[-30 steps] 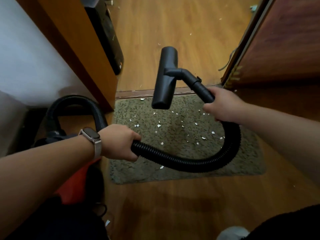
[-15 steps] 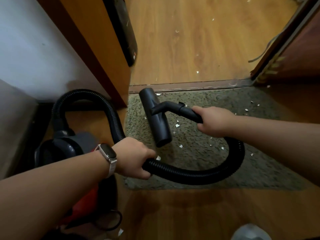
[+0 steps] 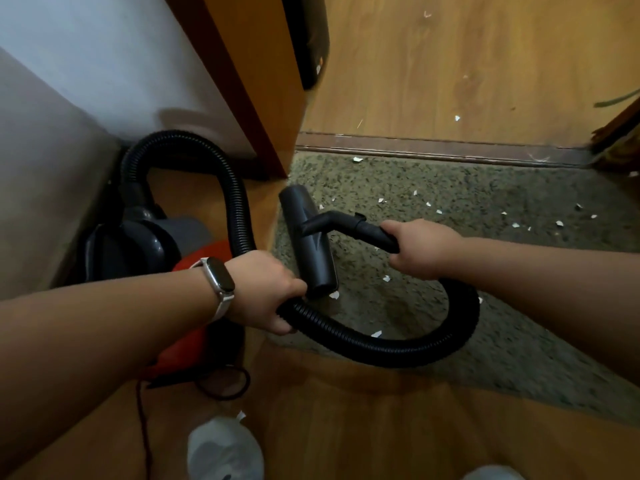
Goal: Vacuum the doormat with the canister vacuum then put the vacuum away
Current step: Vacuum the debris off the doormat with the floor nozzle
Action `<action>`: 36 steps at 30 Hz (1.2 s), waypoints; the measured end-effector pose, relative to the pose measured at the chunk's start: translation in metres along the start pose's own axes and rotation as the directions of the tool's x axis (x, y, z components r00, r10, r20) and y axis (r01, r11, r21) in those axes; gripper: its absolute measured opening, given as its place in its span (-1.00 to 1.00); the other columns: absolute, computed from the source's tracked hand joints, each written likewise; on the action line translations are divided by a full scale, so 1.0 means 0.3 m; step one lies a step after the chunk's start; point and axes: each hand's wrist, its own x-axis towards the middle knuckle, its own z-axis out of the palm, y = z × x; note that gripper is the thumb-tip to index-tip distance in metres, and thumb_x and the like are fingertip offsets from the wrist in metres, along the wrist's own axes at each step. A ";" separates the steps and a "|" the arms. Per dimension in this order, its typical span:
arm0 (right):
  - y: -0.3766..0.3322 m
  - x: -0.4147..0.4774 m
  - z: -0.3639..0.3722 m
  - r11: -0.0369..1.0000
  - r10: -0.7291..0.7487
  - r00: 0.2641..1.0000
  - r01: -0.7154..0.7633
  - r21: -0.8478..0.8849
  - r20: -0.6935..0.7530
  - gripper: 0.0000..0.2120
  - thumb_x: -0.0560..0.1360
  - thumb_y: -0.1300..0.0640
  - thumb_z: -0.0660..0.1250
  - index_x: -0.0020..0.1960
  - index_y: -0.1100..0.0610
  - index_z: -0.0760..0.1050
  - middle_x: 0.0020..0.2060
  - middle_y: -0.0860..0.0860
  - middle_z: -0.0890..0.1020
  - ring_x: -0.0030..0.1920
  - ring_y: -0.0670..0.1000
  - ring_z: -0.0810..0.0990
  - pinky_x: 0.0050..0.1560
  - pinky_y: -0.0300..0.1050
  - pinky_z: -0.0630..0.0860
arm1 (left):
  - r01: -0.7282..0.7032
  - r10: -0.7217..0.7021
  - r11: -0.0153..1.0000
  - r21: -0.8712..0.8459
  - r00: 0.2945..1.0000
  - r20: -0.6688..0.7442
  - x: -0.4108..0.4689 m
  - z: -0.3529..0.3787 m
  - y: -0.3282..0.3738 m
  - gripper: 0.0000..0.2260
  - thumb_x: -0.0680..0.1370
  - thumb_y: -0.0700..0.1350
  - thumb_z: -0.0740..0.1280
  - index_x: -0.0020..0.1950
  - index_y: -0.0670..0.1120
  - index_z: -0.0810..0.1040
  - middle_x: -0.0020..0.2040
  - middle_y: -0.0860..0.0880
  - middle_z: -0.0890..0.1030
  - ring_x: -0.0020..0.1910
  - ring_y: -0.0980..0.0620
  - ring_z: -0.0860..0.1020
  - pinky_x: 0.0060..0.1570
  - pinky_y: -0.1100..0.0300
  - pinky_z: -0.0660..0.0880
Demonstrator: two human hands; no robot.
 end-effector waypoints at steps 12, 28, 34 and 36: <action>0.028 -0.065 0.054 1.000 0.012 1.000 -0.012 -0.010 -0.017 -0.64 0.52 -0.04 0.30 0.29 -0.08 0.35 -0.18 -0.03 0.51 -0.21 0.11 0.51 -0.23 -0.08 0.47 | -0.047 0.044 0.996 0.074 0.998 0.043 0.132 -0.043 -0.066 -0.67 0.45 0.29 0.28 -0.03 0.06 0.48 -0.12 0.06 0.61 -0.15 -0.03 0.59 -0.08 0.07 0.54; -0.039 -0.096 0.115 0.995 0.007 1.000 -0.006 -0.101 0.012 -0.67 0.51 -0.02 0.26 0.24 -0.02 0.29 -0.27 -0.04 0.47 -0.20 0.16 0.56 -0.25 -0.05 0.51 | -0.203 0.195 0.976 0.083 0.976 0.093 0.097 0.130 -0.056 -0.59 0.49 0.31 0.25 0.09 0.02 0.51 -0.09 0.03 0.60 -0.14 -0.04 0.58 -0.15 0.10 0.50; -0.039 -0.060 0.156 0.993 0.022 0.999 -0.017 -0.115 0.042 -0.70 0.52 -0.01 0.26 0.21 0.00 0.30 -0.30 -0.04 0.45 -0.28 0.12 0.48 -0.29 -0.07 0.43 | -0.227 0.218 0.970 0.082 0.970 0.104 0.078 0.222 -0.079 -0.48 0.51 0.41 0.16 0.12 -0.01 0.49 -0.05 0.00 0.62 -0.11 -0.08 0.60 -0.09 0.06 0.54; -0.047 -0.052 0.162 0.995 0.021 0.998 -0.015 -0.102 0.056 -0.71 0.52 0.00 0.26 0.20 0.00 0.30 -0.30 -0.05 0.47 -0.29 0.10 0.49 -0.30 -0.08 0.43 | -0.239 0.232 0.967 0.083 0.969 0.088 0.070 0.246 -0.074 -0.45 0.50 0.44 0.13 0.10 -0.01 0.49 -0.06 -0.01 0.62 -0.11 -0.10 0.61 -0.07 0.02 0.56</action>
